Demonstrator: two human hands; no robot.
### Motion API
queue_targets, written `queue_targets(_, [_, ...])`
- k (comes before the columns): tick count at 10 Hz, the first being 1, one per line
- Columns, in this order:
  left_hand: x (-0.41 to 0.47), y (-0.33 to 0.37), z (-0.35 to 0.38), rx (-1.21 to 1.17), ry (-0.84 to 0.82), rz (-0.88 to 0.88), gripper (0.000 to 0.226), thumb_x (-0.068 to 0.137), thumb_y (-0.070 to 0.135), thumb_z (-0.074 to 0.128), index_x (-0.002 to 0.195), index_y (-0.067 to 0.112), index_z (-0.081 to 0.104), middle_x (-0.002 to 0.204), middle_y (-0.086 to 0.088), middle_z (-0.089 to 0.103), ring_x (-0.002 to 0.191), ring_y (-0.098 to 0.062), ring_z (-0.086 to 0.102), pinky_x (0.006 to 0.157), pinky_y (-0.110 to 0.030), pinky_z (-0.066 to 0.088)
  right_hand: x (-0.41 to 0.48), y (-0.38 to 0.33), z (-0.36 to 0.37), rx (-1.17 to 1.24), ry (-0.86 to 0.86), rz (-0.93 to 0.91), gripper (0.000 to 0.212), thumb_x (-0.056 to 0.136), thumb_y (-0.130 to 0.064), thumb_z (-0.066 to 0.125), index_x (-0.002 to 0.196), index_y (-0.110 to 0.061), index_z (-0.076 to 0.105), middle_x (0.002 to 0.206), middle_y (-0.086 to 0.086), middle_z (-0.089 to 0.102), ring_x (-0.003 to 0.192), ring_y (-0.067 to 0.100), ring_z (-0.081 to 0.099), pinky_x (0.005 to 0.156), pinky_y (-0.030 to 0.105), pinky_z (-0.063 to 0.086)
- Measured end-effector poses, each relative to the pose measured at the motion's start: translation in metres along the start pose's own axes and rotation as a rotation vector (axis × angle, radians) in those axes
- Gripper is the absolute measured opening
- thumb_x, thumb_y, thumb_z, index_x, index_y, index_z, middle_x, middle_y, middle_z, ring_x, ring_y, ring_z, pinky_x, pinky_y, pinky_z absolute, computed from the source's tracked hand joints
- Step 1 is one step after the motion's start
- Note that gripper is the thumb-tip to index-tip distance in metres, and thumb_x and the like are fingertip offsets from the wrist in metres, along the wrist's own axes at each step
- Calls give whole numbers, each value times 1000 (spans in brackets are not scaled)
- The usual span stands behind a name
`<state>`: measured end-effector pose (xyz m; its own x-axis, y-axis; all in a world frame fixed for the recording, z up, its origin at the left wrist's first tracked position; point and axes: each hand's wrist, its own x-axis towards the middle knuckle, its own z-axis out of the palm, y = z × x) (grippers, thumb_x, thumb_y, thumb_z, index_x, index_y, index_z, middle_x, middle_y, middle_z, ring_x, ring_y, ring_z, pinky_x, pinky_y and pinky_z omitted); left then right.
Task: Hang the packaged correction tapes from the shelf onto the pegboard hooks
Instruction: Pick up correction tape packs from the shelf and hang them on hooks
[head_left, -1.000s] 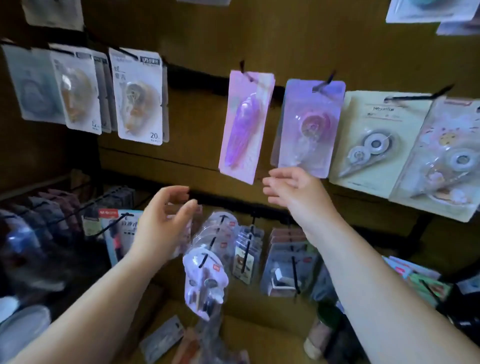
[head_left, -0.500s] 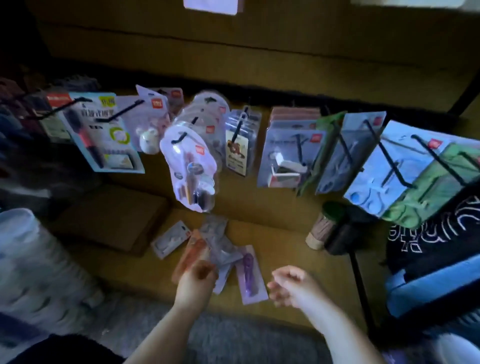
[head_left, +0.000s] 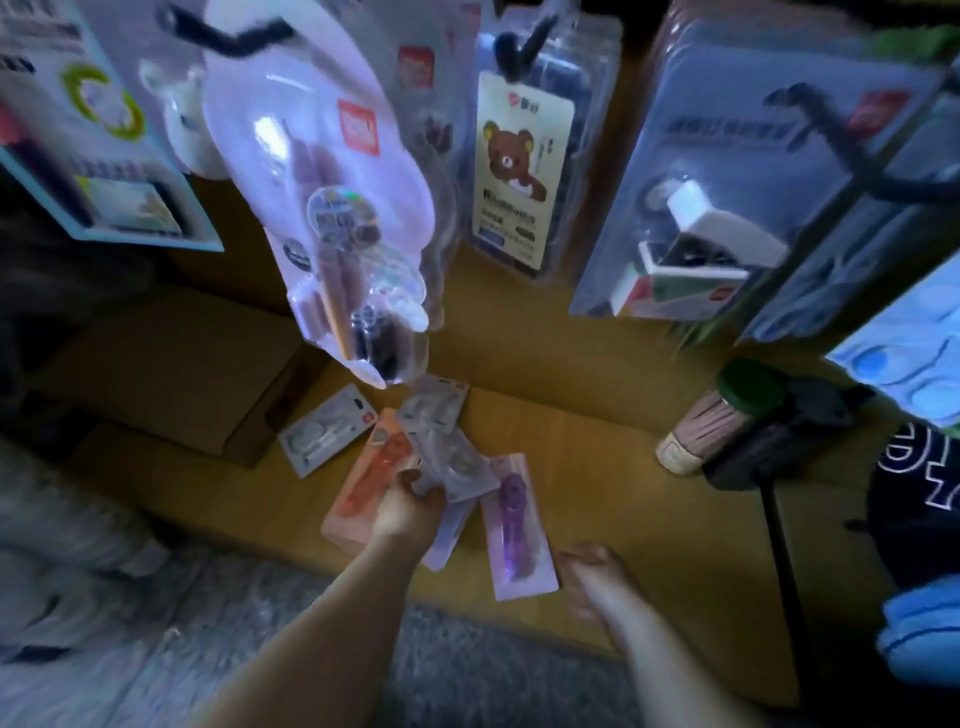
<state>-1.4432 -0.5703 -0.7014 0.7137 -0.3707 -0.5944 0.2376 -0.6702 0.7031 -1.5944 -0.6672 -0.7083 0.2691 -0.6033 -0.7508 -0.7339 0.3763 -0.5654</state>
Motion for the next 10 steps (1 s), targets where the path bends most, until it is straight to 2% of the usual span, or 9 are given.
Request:
queue_targets(2, [19,10,8,41,51,-47,52,89,28,53,134,7,39,135,-15,49,123,-31,48,98,-33,40,10,-3,1,49,-12,-75,43,92,-12,48,133,-2,40,115,10,49,117,29,47,101,38,38])
queue_targets(3, [58,-5,30,149,59,-49,75,82,47,55,140,7,29,141,-15,43,127,-33,43,105,-36,34,23,-1,-2,105,-35,-73,57,91,-18,51,142,-9,28,143,9,38,131,26,37,104,36,34])
queue_targets(4, [62,-1,32,137,152,-48,94,70,56,61,143,11,21,144,-17,35,130,-35,37,110,-44,30,34,2,-3,123,-81,-76,62,91,-23,52,144,-13,23,147,9,34,135,26,33,107,39,32])
queue_targets(5, [66,3,35,213,212,-28,91,76,45,64,144,9,15,149,-18,24,136,-35,26,111,-43,23,44,3,0,125,-103,-86,62,91,-24,51,145,-13,21,149,8,31,137,27,31,108,40,30])
queue_targets(6, [69,0,40,354,120,66,97,70,53,63,146,15,15,152,-15,21,138,-34,24,113,-45,22,52,2,3,142,-99,-66,62,92,-22,51,145,-11,22,148,9,34,133,27,36,110,41,31])
queue_targets(7, [67,-6,45,363,-5,80,93,65,51,65,143,21,23,146,-11,35,132,-34,35,111,-43,28,59,6,7,179,-84,-51,54,92,-20,49,141,-9,28,131,10,50,114,26,49,100,38,40])
queue_targets(8, [58,-10,47,422,-2,98,82,72,48,66,140,20,30,143,-11,39,130,-34,35,108,-41,31,62,10,17,221,-102,-3,43,94,-20,44,133,-1,39,118,18,58,118,38,52,96,41,42])
queue_targets(9, [51,-14,56,479,-22,125,75,73,48,65,137,21,36,145,-9,35,134,-33,27,109,-39,28,65,10,27,201,-96,23,42,96,-24,41,127,3,46,128,25,55,119,42,51,103,52,37])
queue_targets(10, [43,-16,64,482,-17,193,72,74,41,65,136,26,33,147,-5,29,134,-32,22,108,-38,25,65,4,30,270,-102,47,40,94,-39,42,124,-14,52,92,-1,61,80,12,55,69,29,42])
